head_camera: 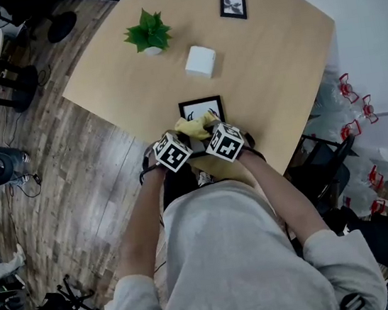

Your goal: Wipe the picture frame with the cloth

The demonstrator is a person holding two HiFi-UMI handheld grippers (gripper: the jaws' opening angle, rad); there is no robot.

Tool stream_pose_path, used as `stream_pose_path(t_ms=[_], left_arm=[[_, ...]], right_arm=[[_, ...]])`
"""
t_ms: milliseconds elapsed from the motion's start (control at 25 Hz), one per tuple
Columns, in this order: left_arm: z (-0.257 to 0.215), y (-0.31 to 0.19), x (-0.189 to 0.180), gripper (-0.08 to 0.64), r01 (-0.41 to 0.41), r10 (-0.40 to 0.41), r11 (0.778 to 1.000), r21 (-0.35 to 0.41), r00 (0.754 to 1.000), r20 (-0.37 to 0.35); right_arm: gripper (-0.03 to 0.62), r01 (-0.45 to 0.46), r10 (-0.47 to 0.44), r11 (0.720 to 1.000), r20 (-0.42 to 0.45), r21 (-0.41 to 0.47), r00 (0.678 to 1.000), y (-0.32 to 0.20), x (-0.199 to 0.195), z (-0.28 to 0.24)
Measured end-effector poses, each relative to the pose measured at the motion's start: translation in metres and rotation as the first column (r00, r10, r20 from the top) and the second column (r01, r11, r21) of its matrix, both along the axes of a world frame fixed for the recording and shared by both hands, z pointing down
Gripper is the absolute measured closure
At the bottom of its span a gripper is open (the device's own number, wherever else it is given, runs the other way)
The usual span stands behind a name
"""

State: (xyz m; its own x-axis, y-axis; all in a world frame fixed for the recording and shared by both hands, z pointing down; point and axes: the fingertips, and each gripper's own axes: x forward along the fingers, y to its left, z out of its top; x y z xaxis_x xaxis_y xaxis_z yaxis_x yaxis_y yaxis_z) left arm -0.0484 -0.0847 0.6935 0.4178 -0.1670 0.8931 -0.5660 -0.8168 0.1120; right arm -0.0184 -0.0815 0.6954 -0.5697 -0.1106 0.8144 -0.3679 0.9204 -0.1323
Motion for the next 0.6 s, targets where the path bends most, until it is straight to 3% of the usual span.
stream_pose_path(t_ms=[600], left_arm=[[0.0,-0.001,0.0,0.508,0.0,0.0,1.0,0.001,1.0,-0.001]], right_arm=[[0.543,-0.008,0.008,1.0,-0.045,0.003,0.999,-0.013,0.047,-0.001]])
